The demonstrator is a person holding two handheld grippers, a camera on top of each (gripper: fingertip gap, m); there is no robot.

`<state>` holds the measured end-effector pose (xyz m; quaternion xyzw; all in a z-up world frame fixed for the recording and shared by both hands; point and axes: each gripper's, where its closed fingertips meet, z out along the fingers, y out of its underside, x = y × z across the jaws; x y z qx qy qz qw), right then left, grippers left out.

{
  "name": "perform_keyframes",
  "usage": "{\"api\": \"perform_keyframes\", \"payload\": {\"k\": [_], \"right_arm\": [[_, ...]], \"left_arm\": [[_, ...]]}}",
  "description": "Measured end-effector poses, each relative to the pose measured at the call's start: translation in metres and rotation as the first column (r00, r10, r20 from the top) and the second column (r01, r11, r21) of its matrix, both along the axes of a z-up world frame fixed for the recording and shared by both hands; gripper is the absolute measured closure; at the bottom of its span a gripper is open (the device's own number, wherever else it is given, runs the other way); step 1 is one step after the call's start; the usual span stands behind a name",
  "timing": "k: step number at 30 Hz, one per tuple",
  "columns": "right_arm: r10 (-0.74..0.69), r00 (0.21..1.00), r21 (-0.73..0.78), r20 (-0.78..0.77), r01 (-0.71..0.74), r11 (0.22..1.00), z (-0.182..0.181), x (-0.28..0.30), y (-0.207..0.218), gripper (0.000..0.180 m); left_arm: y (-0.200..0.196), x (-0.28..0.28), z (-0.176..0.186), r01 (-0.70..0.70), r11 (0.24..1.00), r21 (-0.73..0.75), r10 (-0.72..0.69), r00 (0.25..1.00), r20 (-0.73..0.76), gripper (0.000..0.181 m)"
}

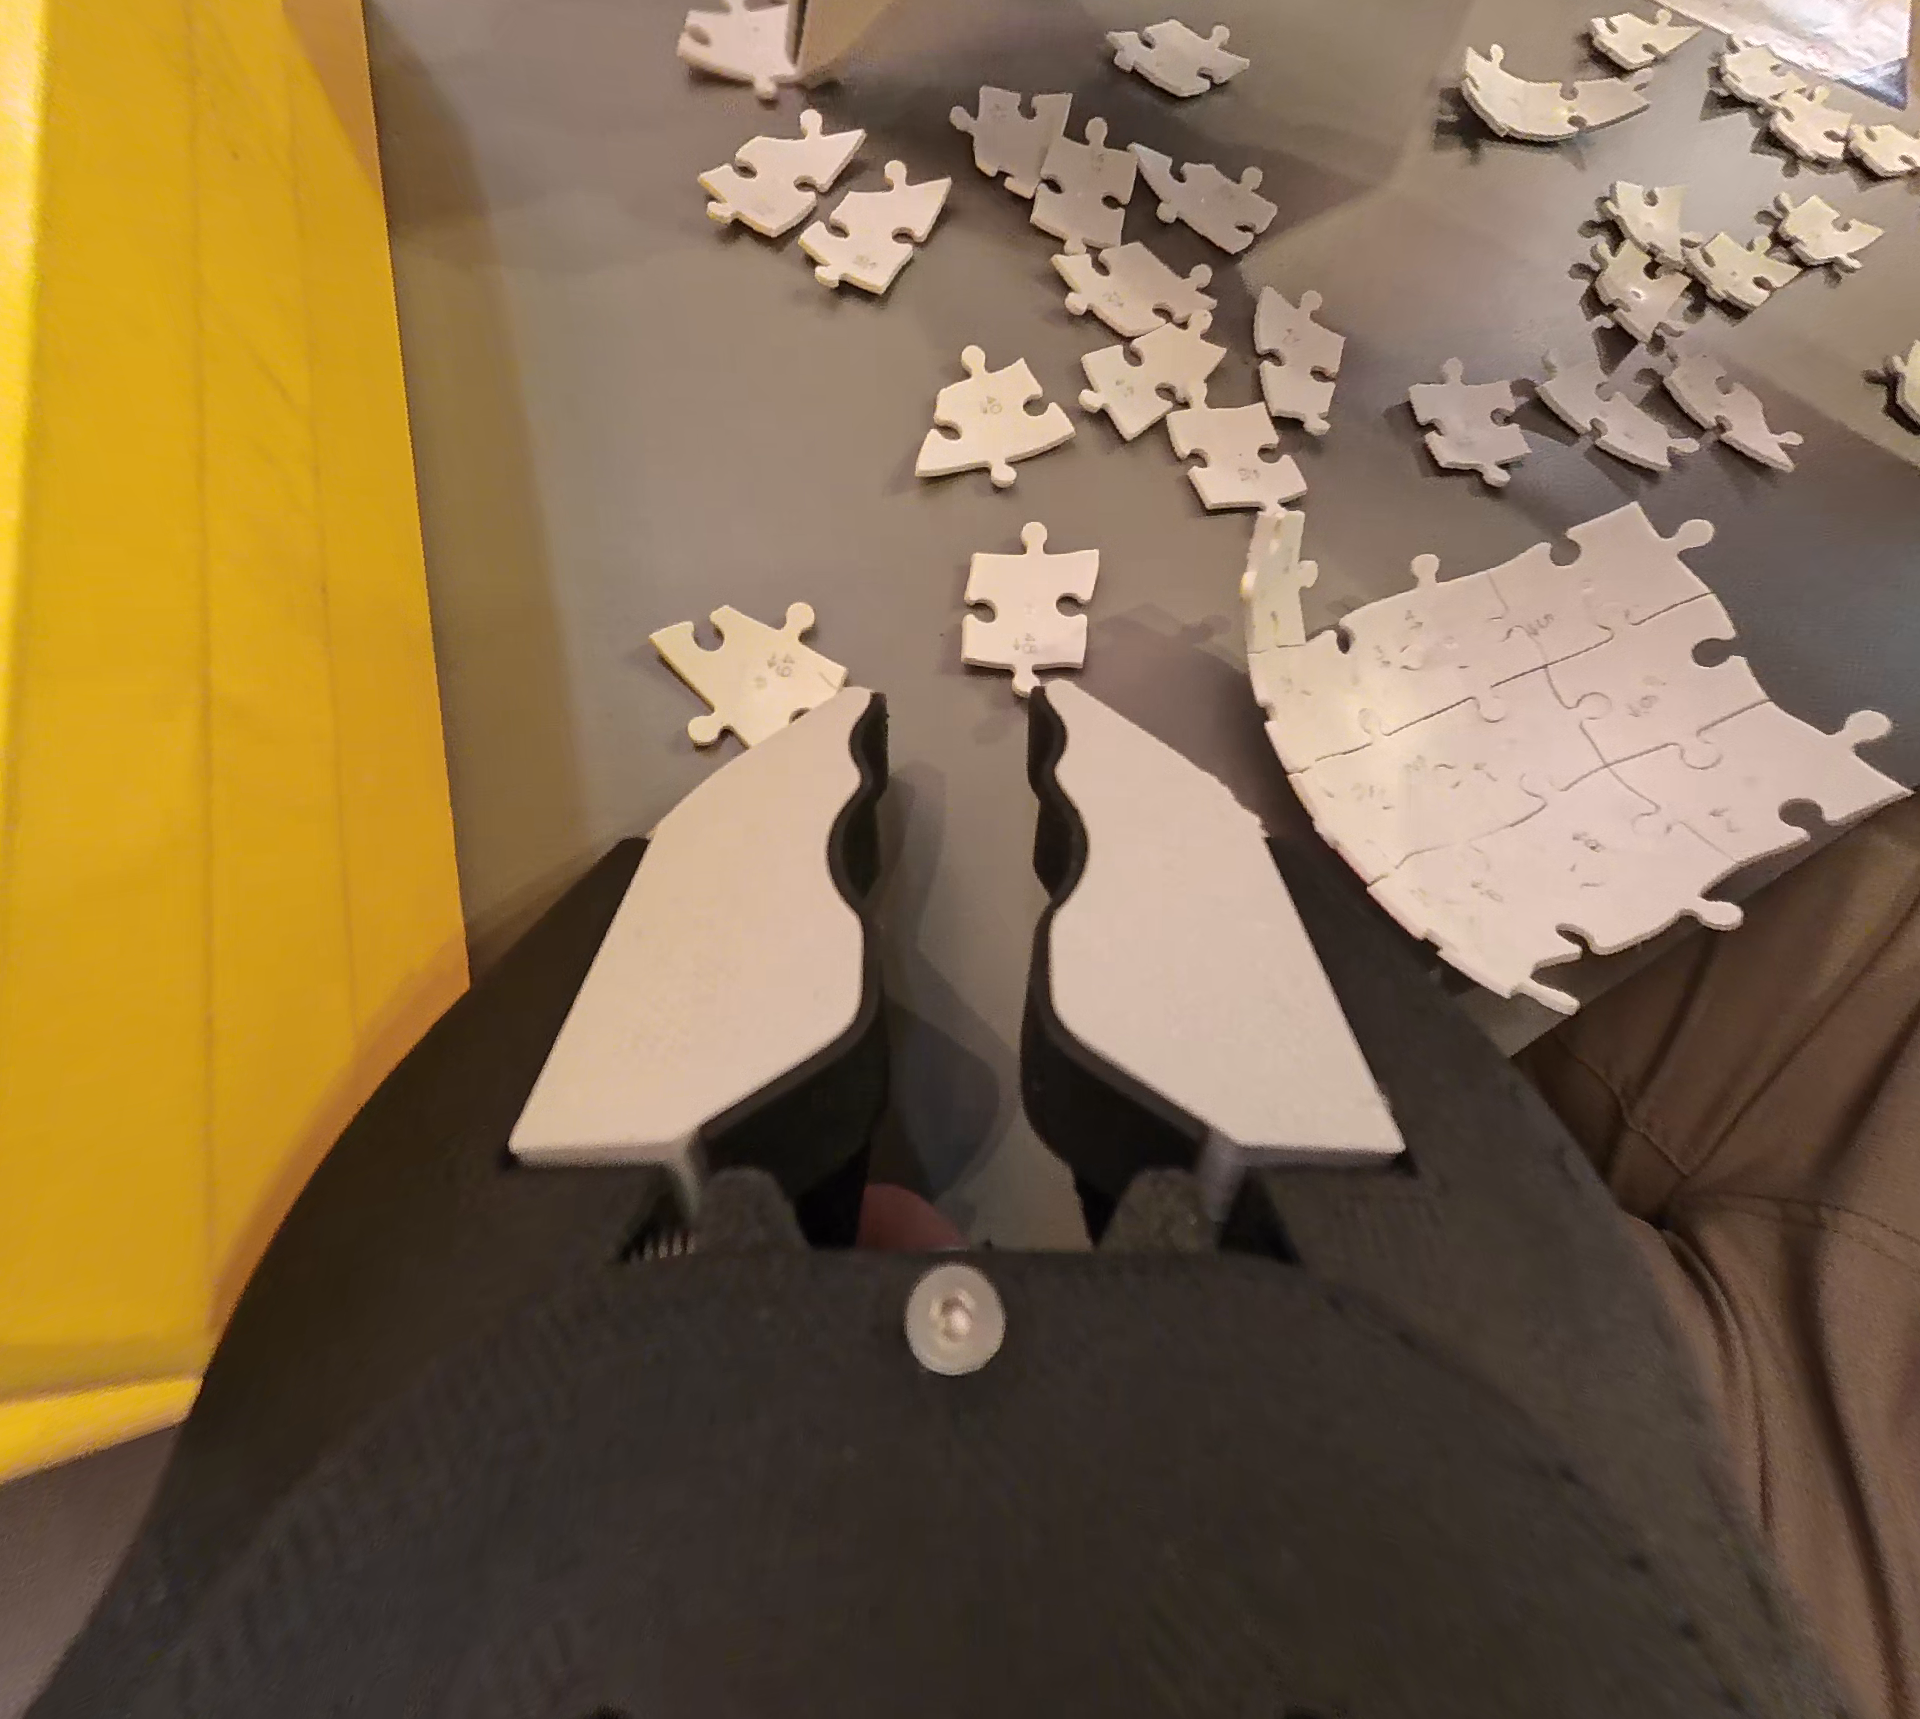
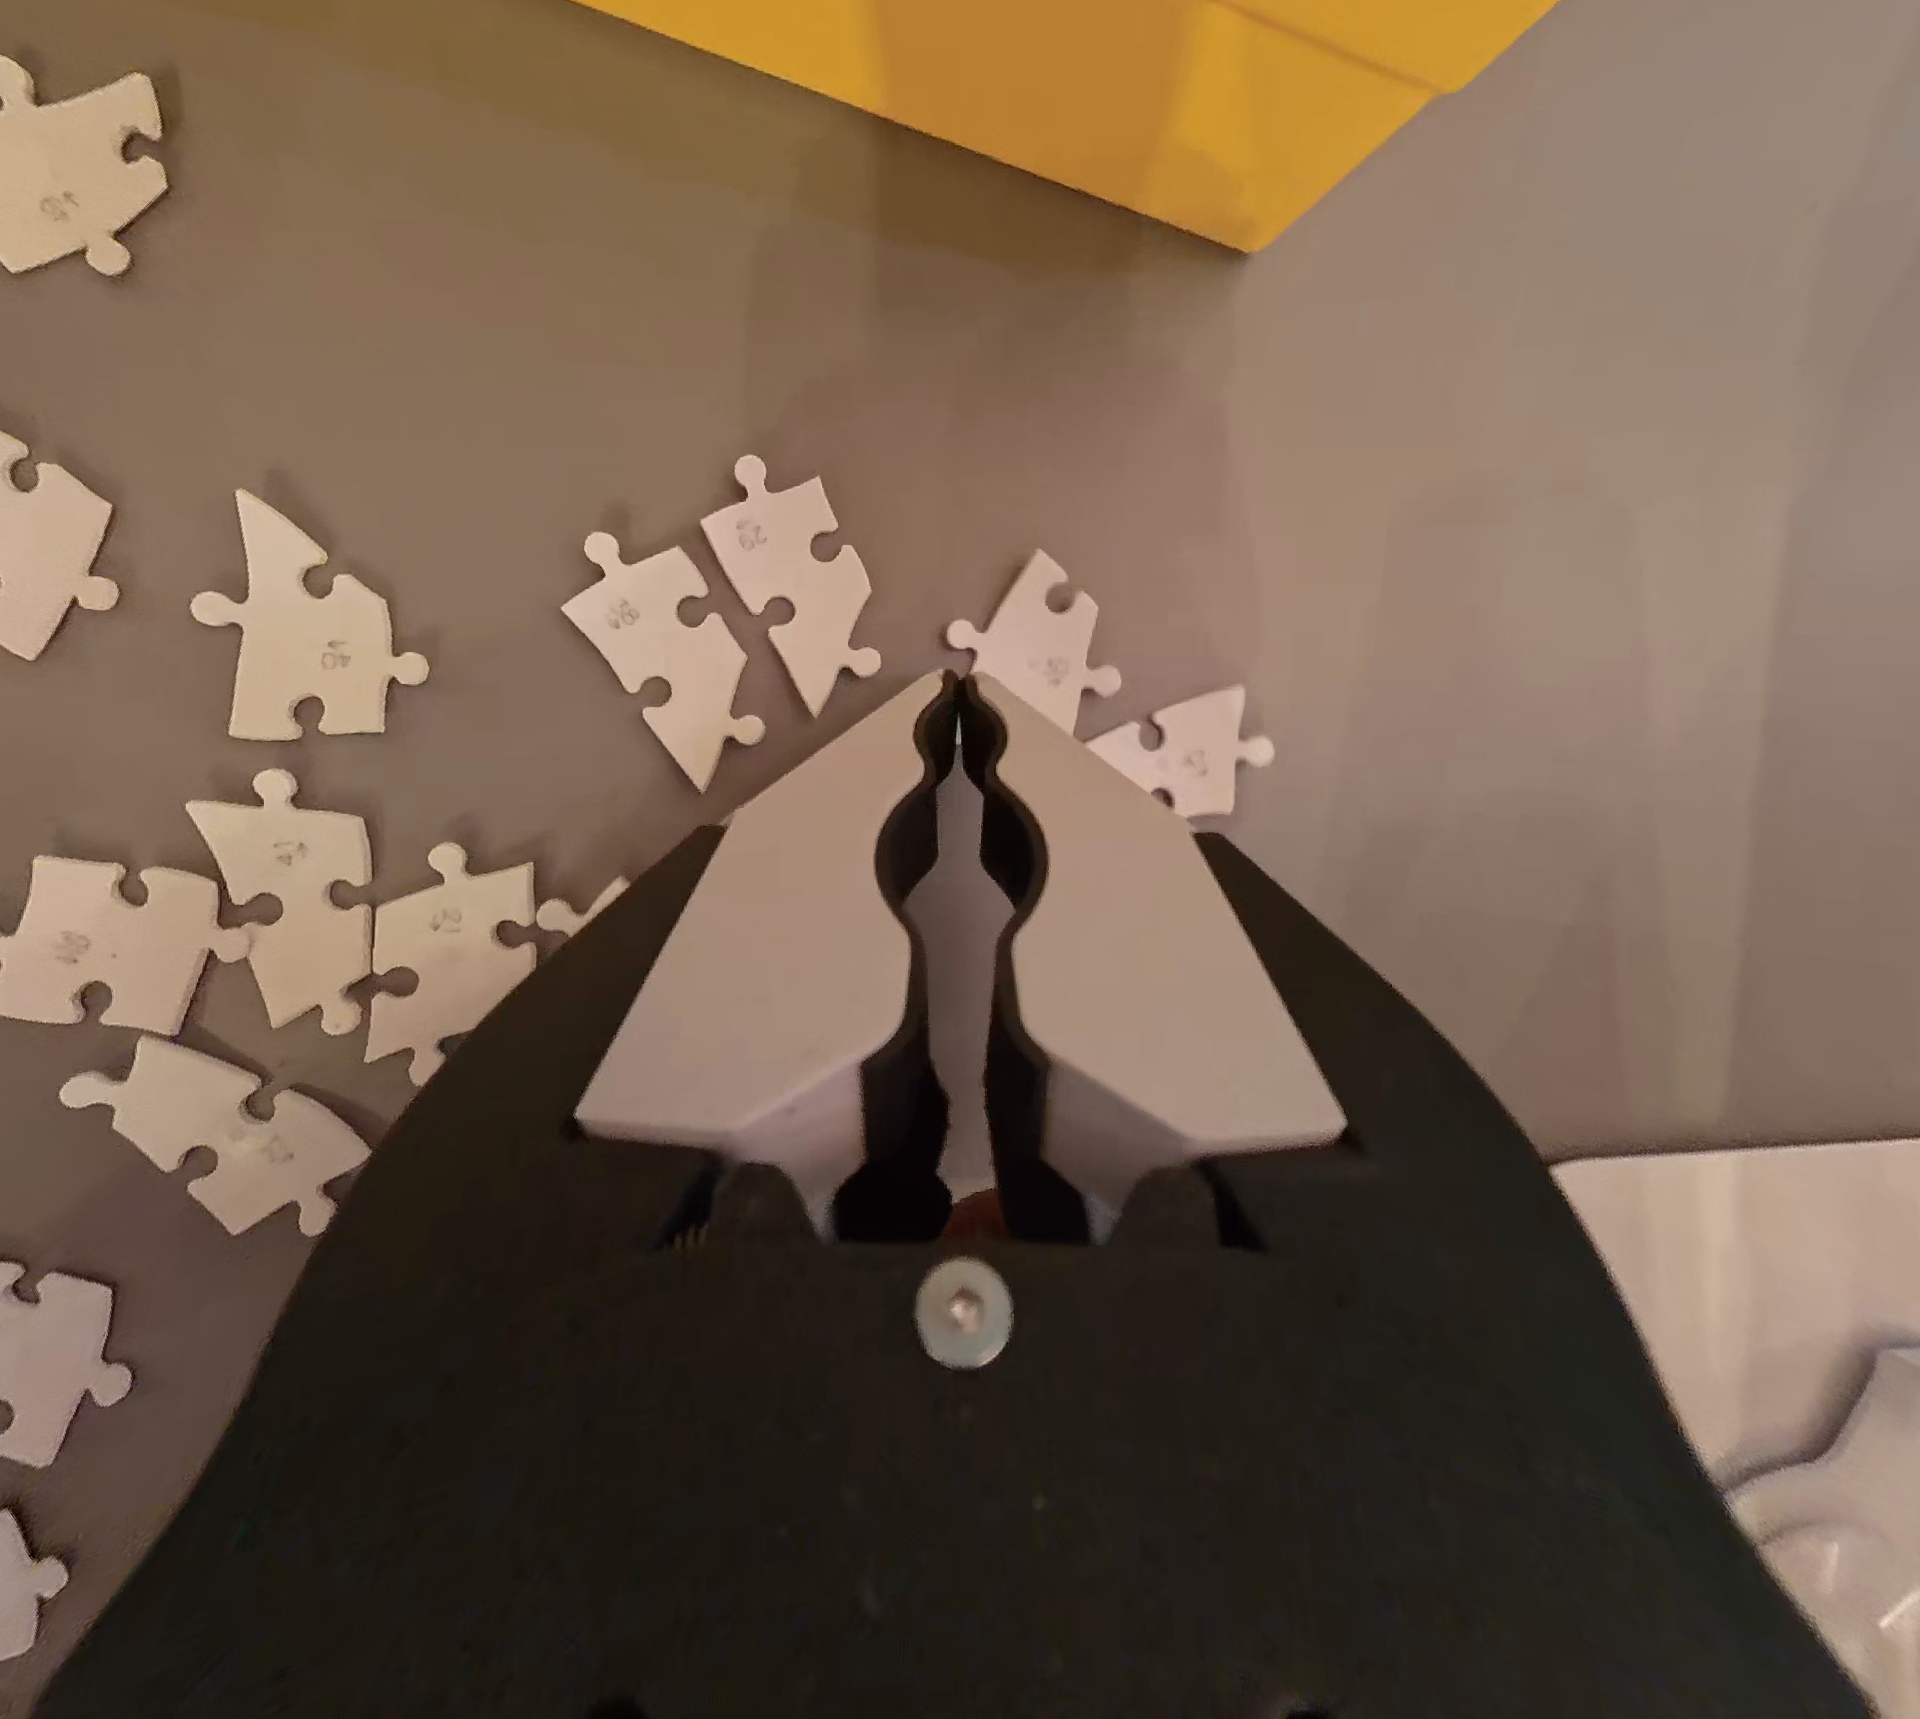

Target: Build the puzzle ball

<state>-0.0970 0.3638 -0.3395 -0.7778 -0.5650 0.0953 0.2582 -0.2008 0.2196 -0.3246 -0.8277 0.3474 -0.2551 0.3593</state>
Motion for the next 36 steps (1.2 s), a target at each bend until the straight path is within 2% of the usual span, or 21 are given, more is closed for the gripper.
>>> {"api": "perform_keyframes", "payload": {"k": [6,9,13,15,18,22,26,29,36], "right_arm": [[-0.035,0.998,-0.011,-0.054,0.034,0.999,0.01,-0.002,0.01,0.18],[-0.063,0.997,-0.056,-0.036,0.061,0.997,0.01,0.005,0.01,0.156],[-0.067,0.998,-0.057,0.004,0.067,0.996,0.002,0.007,0.009,0.147],[-0.061,0.998,-0.052,-0.002,0.061,0.997,0.0,0.003,0.009,0.149],[-0.055,0.998,-0.051,-0.003,0.055,0.997,-0.001,0.0,0.008,0.167],[-0.06,0.998,-0.035,0.0,0.06,0.998,0.0,0.002,0.01,0.175],[-0.004,0.998,-0.048,-0.06,0.001,0.999,0.012,-0.007,-0.001,0.169],[0.038,0.998,-0.095,-0.041,-0.042,0.995,0.01,-0.012,-0.012,0.164],[0.078,0.997,-0.085,0.007,-0.077,0.993,0.0,-0.021,-0.012,0.175]], "left_arm": [[0.0,0.0,0.0,0.0,1.0,-0.001,0.0,1.0,0.0,0.155],[0.0,0.0,0.0,0.001,1.0,-0.002,-0.001,1.0,0.0,0.155],[0.0,0.0,0.0,0.002,1.0,-0.002,-0.002,1.0,0.0,0.155],[0.0,0.0,0.0,0.001,1.0,-0.002,-0.001,1.0,0.0,0.155],[0.0,0.0,0.0,0.001,1.0,-0.002,-0.001,1.0,-0.001,0.155],[0.0,0.0,0.0,0.001,1.0,-0.003,-0.001,1.0,0.0,0.155],[0.0,0.0,0.0,0.002,1.0,-0.003,-0.002,1.0,0.001,0.154],[0.0,0.0,0.0,0.003,1.0,-0.004,-0.003,1.0,0.0,0.154],[0.0,0.0,0.0,0.002,1.0,-0.003,-0.002,1.0,0.0,0.154]]}}
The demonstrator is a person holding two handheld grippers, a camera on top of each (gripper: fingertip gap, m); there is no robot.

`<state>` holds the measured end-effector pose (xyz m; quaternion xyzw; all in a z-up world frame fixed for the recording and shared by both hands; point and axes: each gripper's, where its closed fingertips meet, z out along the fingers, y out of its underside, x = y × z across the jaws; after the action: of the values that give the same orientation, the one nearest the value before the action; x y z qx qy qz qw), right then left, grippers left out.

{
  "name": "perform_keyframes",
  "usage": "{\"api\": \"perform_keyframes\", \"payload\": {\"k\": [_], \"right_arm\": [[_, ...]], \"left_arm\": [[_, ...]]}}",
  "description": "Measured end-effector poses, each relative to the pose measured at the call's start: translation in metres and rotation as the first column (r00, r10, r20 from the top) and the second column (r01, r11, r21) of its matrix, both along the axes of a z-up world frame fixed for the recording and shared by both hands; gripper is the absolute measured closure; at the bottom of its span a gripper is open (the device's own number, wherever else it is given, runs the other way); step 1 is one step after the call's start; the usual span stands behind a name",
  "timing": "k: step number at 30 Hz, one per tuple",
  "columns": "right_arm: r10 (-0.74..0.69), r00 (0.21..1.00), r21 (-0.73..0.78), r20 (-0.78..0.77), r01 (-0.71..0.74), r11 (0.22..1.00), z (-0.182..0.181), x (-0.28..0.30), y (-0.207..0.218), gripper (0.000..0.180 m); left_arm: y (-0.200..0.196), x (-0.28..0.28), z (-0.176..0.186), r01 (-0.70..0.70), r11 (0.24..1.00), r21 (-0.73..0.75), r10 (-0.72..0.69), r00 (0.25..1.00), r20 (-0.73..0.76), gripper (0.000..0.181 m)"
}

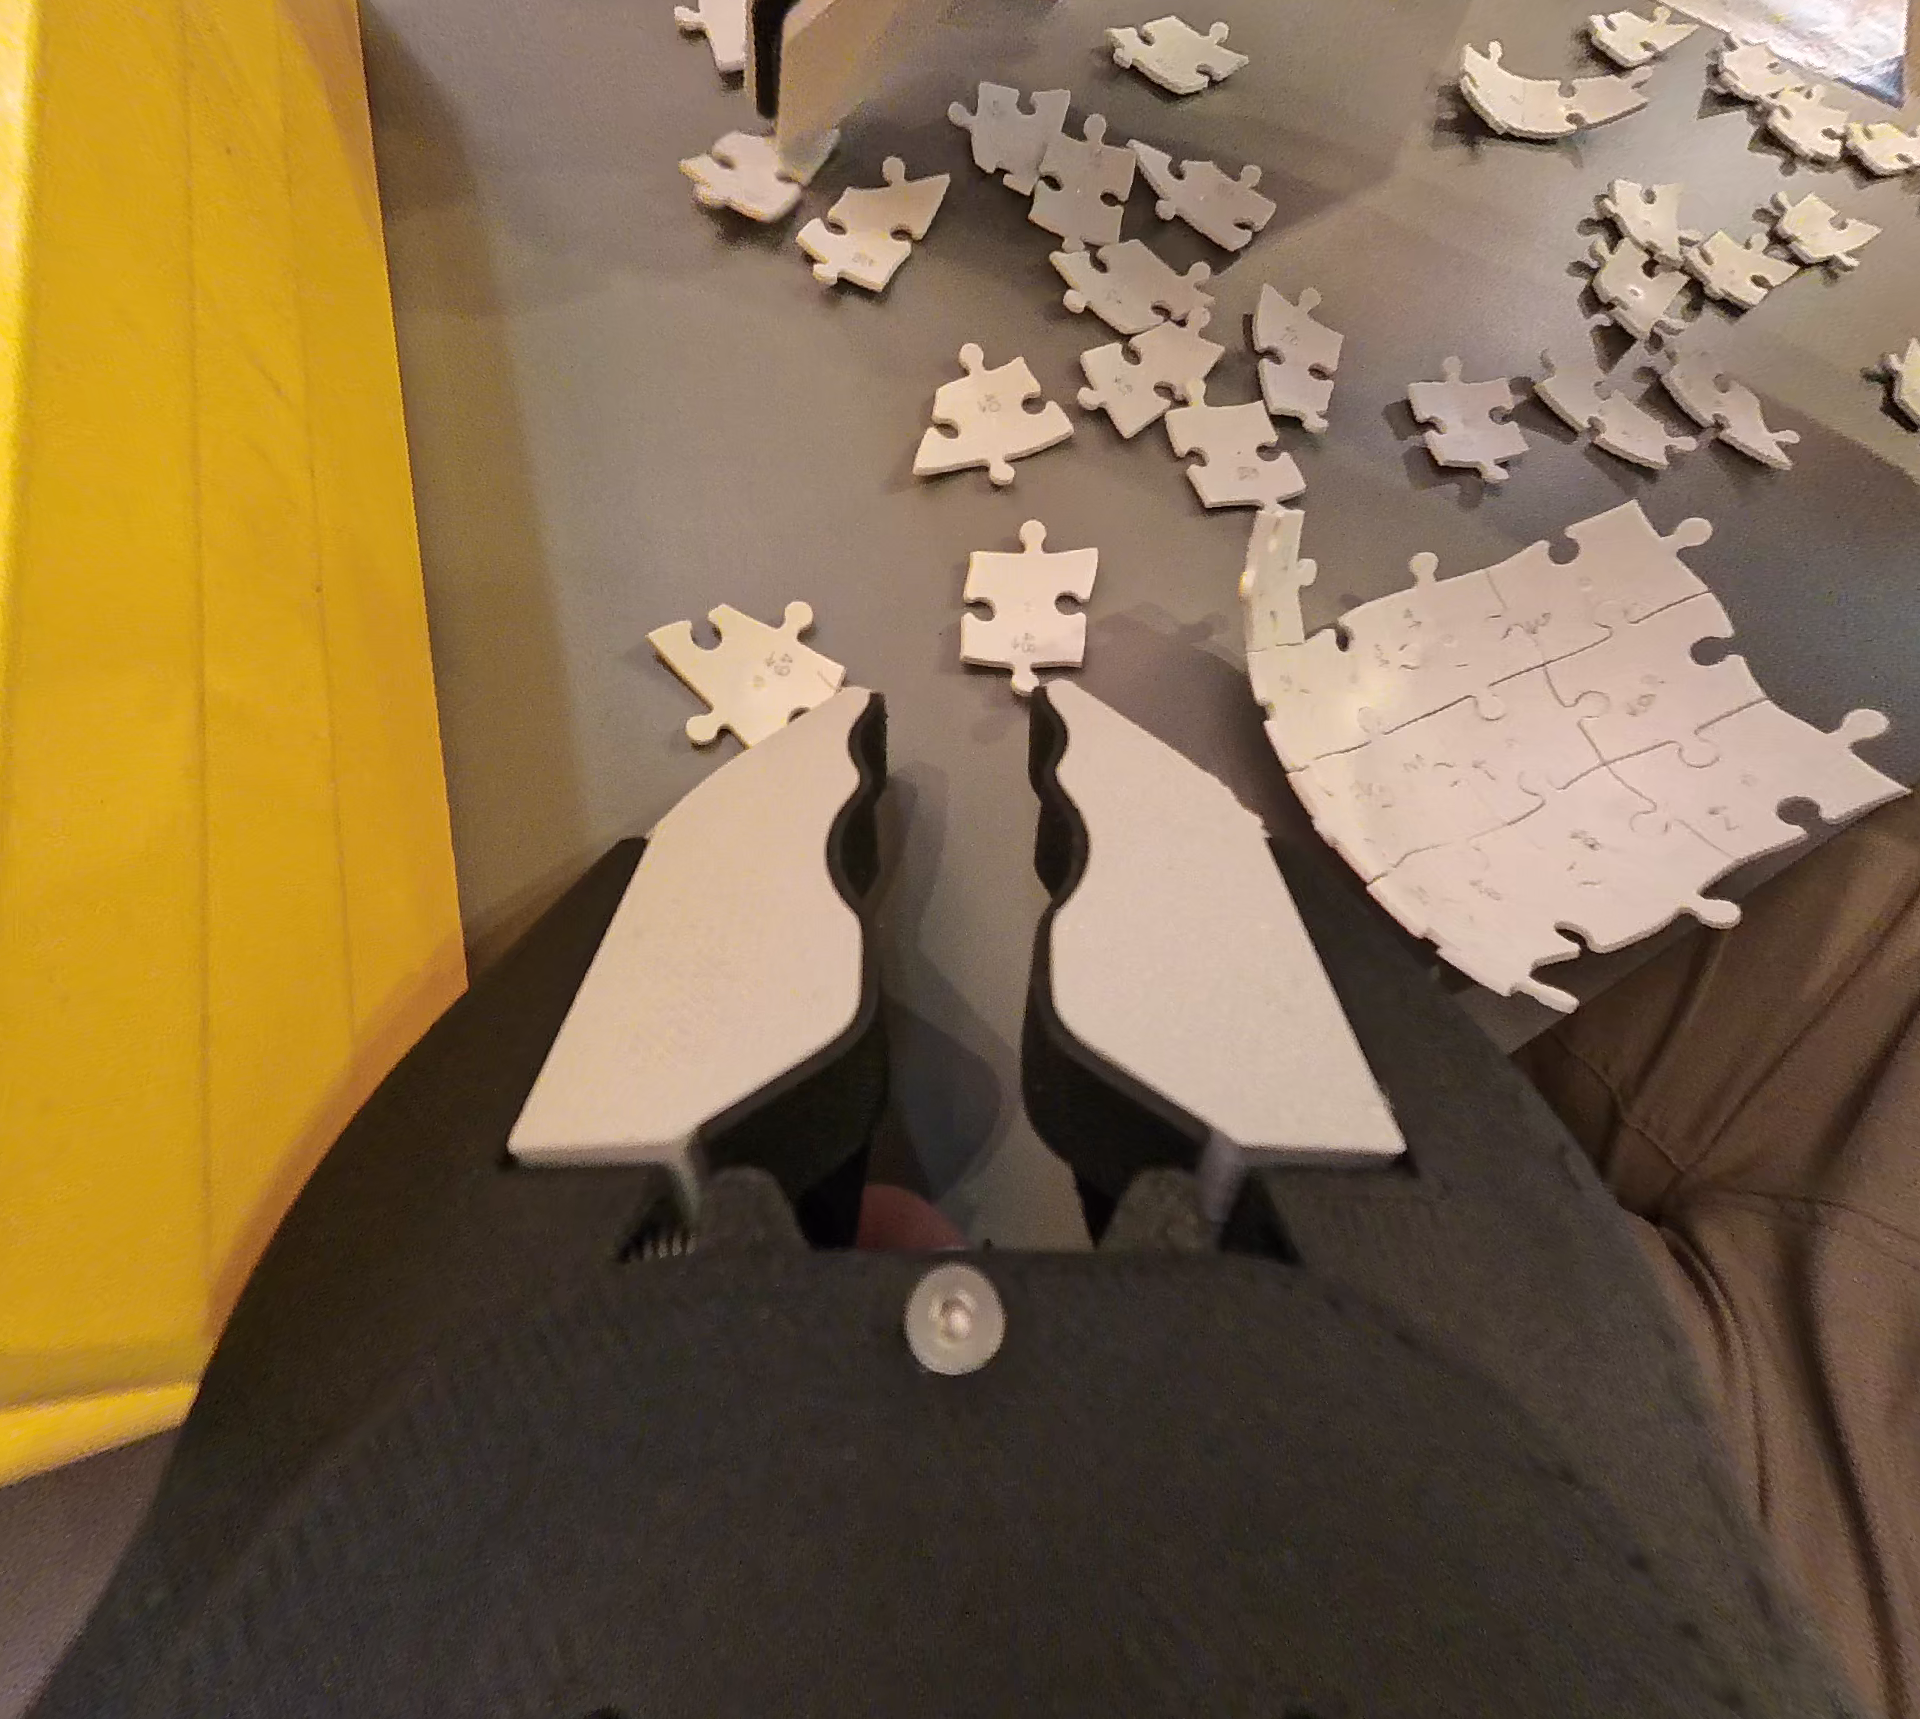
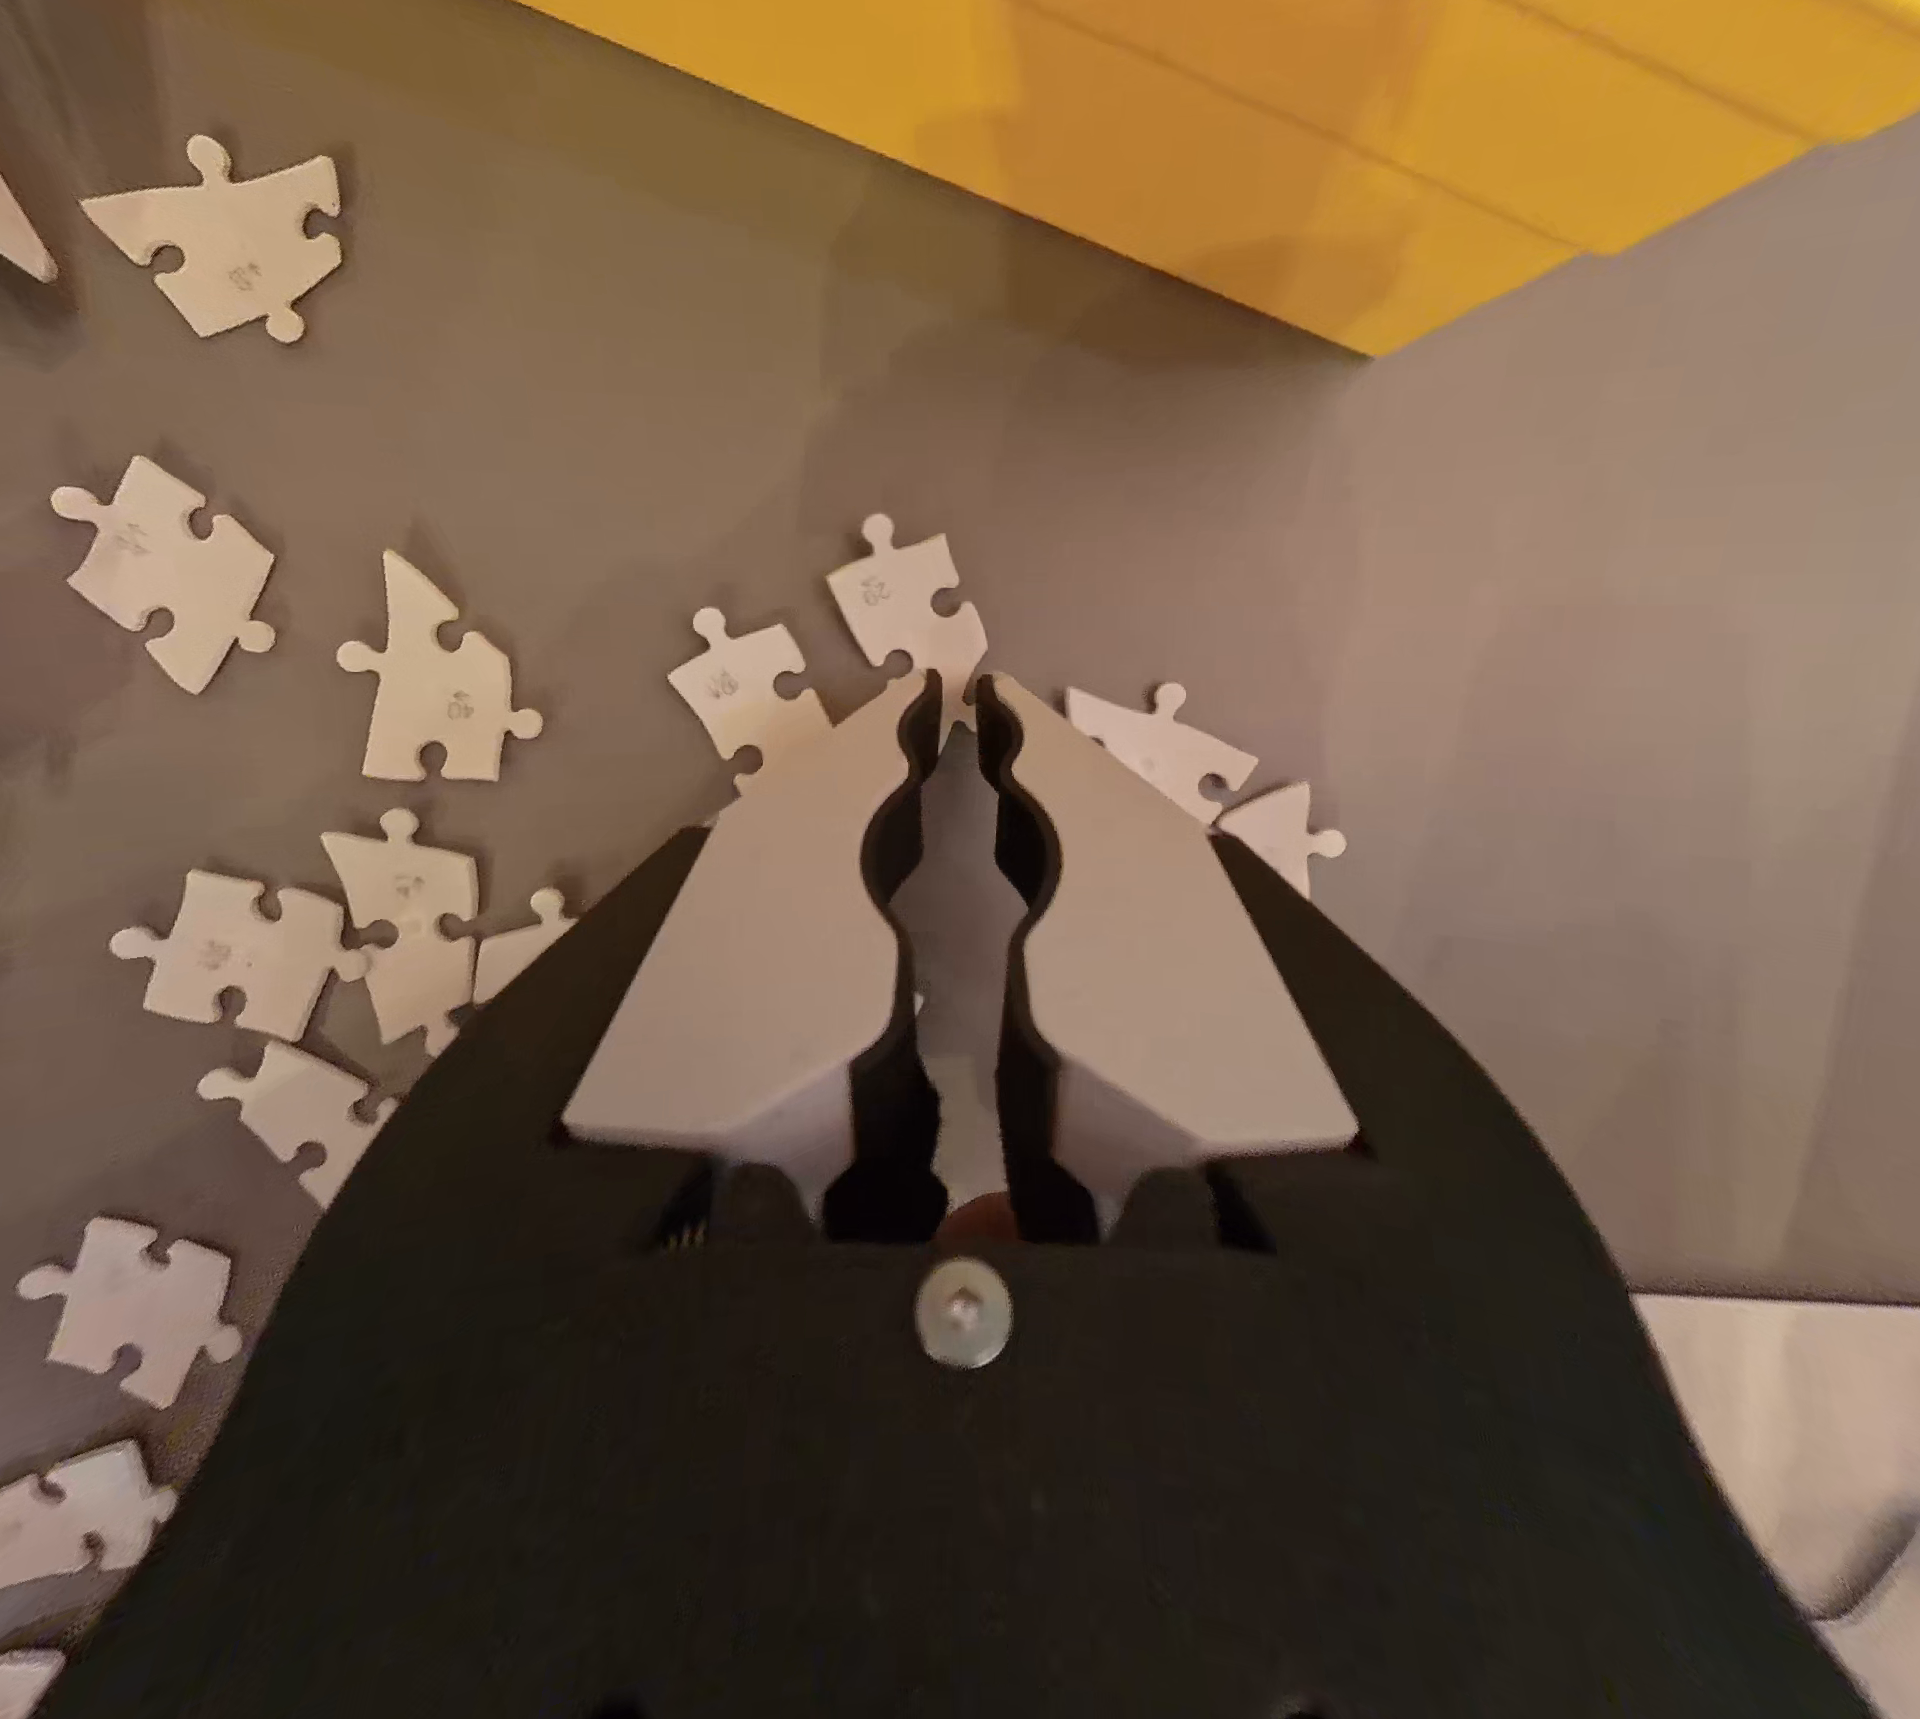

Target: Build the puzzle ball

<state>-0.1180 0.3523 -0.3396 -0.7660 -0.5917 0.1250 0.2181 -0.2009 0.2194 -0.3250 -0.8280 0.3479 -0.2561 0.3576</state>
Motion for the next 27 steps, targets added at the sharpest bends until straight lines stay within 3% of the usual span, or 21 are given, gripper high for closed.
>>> {"api": "perform_keyframes", "payload": {"k": [7,13,27], "right_arm": [[0.066,0.995,0.073,0.069,-0.071,0.995,0.0,-0.008,0.017,0.176],[0.016,1.0,0.079,0.02,-0.017,0.997,0.019,0.005,0.027,0.174],[0.079,0.996,0.001,0.048,-0.079,0.997,-0.002,-0.011,-0.014,0.18]], "left_arm": [[0.0,0.0,0.0,0.002,1.0,-0.001,-0.002,1.0,0.001,0.154],[0.0,0.0,0.0,0.003,1.0,-0.002,-0.003,1.0,0.002,0.154],[-0.001,0.0,-0.001,0.005,1.0,0.0,-0.005,1.0,-0.006,0.154]]}}
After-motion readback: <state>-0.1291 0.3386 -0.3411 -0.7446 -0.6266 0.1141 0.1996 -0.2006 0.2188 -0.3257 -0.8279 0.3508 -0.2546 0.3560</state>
